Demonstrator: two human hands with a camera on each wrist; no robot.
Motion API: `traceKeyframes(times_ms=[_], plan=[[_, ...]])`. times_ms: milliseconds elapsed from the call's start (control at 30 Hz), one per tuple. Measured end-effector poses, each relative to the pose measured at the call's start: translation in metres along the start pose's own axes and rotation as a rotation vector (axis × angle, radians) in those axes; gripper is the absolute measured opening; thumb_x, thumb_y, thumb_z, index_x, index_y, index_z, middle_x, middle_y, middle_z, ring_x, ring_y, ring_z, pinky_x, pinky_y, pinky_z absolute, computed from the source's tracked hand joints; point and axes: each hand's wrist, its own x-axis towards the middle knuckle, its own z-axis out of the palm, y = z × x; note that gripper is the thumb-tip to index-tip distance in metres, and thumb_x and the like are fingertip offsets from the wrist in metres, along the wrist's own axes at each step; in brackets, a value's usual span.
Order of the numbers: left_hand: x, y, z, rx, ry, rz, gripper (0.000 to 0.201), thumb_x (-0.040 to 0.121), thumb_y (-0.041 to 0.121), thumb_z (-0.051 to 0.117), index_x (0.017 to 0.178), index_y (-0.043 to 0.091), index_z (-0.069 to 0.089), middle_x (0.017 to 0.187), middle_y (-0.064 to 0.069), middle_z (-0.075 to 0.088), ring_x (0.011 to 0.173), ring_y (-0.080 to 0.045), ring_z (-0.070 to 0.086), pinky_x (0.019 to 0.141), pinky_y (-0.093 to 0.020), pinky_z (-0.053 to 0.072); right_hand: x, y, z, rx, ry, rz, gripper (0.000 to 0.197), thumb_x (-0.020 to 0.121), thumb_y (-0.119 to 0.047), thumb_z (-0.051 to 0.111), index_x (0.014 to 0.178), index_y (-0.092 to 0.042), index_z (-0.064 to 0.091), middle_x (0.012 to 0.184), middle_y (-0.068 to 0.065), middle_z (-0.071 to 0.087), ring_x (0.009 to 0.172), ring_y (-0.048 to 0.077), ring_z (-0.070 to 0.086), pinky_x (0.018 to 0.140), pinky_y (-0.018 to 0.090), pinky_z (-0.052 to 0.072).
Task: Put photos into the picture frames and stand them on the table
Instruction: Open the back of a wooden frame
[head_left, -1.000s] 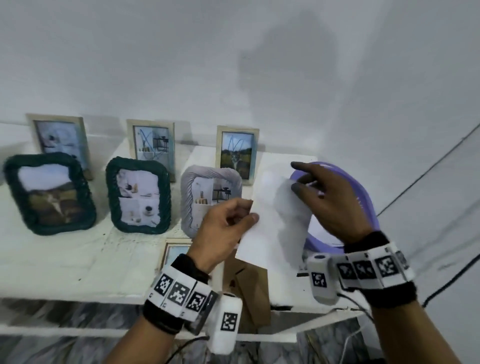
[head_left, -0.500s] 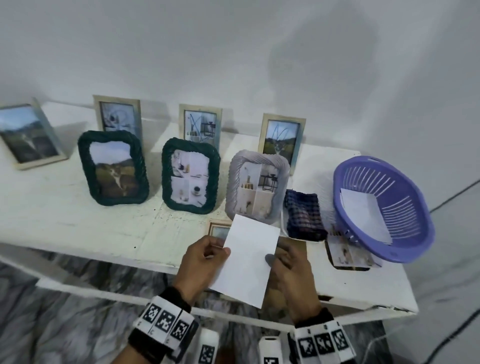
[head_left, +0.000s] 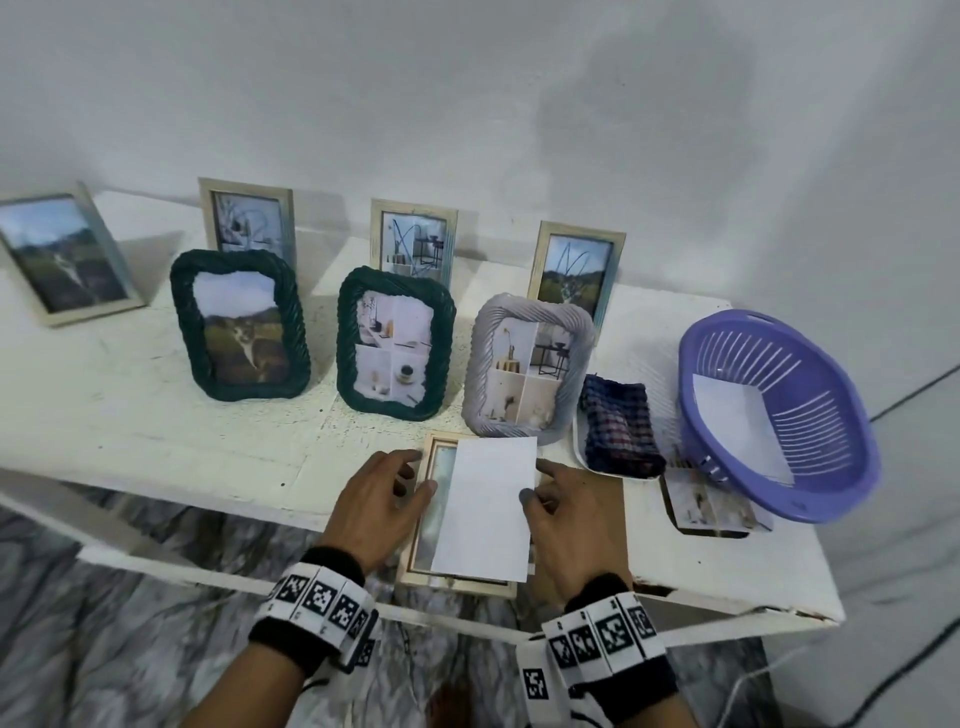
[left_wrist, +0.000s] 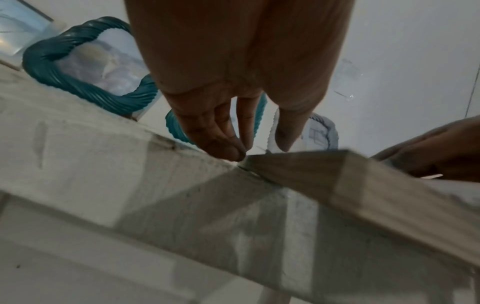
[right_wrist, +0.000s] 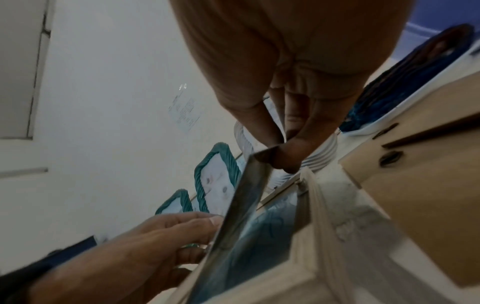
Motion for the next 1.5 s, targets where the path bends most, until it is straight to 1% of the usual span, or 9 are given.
traceKeyframes(times_ms=[133, 300, 500, 700, 900, 1100, 1267, 1367, 1500], plan=[[0.002, -0.003, 0.007, -0.031, 0.017, 0.002, 0.037, 0.089, 0.032, 0.067, 0.124, 0.019, 0.061, 0.099, 0.004, 0.06, 0.083, -0.012, 0.06, 0.082, -0.026, 0.048, -0.001, -0.016, 0.004, -0.22, 0.003, -0.022, 0.03, 0.094, -0.032, 0.05, 0.122, -0.026, 0.056, 0.075, -0.009, 0.066, 0.075, 0.01, 0.062, 0.068, 0.026, 0.044], [0.003, -0.002, 0.01, -0.057, 0.014, -0.008, 0.036, 0.087, 0.026, 0.07, 0.122, 0.02, 0.062, 0.097, 0.005, 0.062, 0.082, -0.011, 0.061, 0.082, -0.025, 0.048, -0.006, -0.031, 0.01, -0.332, 0.034, -0.028, 0.025, 0.097, -0.026, 0.049, 0.116, -0.013, 0.059, 0.088, 0.004, 0.069, 0.079, 0.019, 0.063, 0.05, 0.024, 0.026], [0.003, -0.002, 0.011, -0.067, 0.019, -0.01, 0.036, 0.087, 0.026, 0.07, 0.121, 0.02, 0.062, 0.097, 0.004, 0.063, 0.082, -0.012, 0.061, 0.08, -0.021, 0.045, -0.003, -0.027, 0.025, -0.471, 0.085, -0.126, 0.031, 0.098, -0.032, 0.046, 0.124, -0.019, 0.057, 0.112, 0.003, 0.061, 0.095, 0.021, 0.061, 0.066, 0.031, 0.042], [0.004, -0.004, 0.012, -0.063, 0.019, -0.014, 0.035, 0.086, 0.027, 0.071, 0.12, 0.022, 0.062, 0.094, 0.004, 0.064, 0.082, -0.014, 0.061, 0.083, -0.028, 0.051, -0.008, -0.019, 0.039, -0.53, 0.132, -0.217, 0.018, 0.079, -0.035, 0.071, 0.091, -0.022, 0.07, 0.083, 0.006, 0.06, 0.073, 0.029, 0.062, 0.051, 0.026, 0.031], [0.004, -0.008, 0.014, -0.077, 0.018, 0.032, 0.04, 0.088, 0.027, 0.069, 0.127, 0.031, 0.059, 0.093, 0.006, 0.062, 0.08, -0.009, 0.06, 0.079, -0.025, 0.049, -0.011, -0.013, 0.044, -0.545, 0.149, -0.28, 0.019, 0.064, -0.033, 0.082, 0.075, -0.02, 0.073, 0.075, 0.005, 0.054, 0.073, 0.029, 0.057, 0.052, 0.033, 0.047], [0.004, -0.012, 0.016, -0.049, 0.009, 0.071, 0.034, 0.092, 0.026, 0.064, 0.126, 0.031, 0.062, 0.095, 0.003, 0.059, 0.082, -0.009, 0.057, 0.079, -0.021, 0.043, -0.013, 0.002, 0.043, -0.58, 0.088, -0.374, 0.032, 0.084, -0.035, 0.046, 0.095, -0.019, 0.071, 0.094, 0.007, 0.052, 0.087, 0.031, 0.048, 0.072, 0.044, 0.048], [0.002, -0.012, 0.012, -0.068, -0.044, 0.06, 0.044, 0.088, 0.04, 0.063, 0.131, 0.032, 0.058, 0.1, 0.004, 0.058, 0.091, -0.011, 0.057, 0.085, -0.027, 0.046, -0.016, 0.005, 0.037, -0.594, 0.031, -0.425, 0.033, 0.086, -0.035, 0.045, 0.103, -0.019, 0.069, 0.099, 0.003, 0.058, 0.087, 0.029, 0.049, 0.074, 0.044, 0.05], [0.0, -0.011, 0.009, -0.076, -0.075, 0.069, 0.048, 0.088, 0.033, 0.069, 0.134, 0.028, 0.056, 0.104, 0.004, 0.056, 0.092, -0.007, 0.056, 0.083, -0.022, 0.044, -0.019, 0.004, 0.025, -0.508, 0.075, -0.467, 0.035, 0.086, -0.038, 0.046, 0.105, -0.021, 0.07, 0.103, 0.0, 0.063, 0.088, 0.025, 0.057, 0.072, 0.038, 0.054], [-0.001, -0.011, 0.005, -0.142, -0.098, 0.061, 0.048, 0.087, 0.028, 0.072, 0.131, 0.031, 0.056, 0.106, 0.005, 0.054, 0.089, 0.0, 0.057, 0.077, -0.004, 0.041, -0.02, 0.014, 0.003, -0.504, 0.164, -0.32, 0.038, 0.088, -0.038, 0.043, 0.113, -0.016, 0.062, 0.112, 0.007, 0.061, 0.095, 0.027, 0.058, 0.073, 0.037, 0.052]])
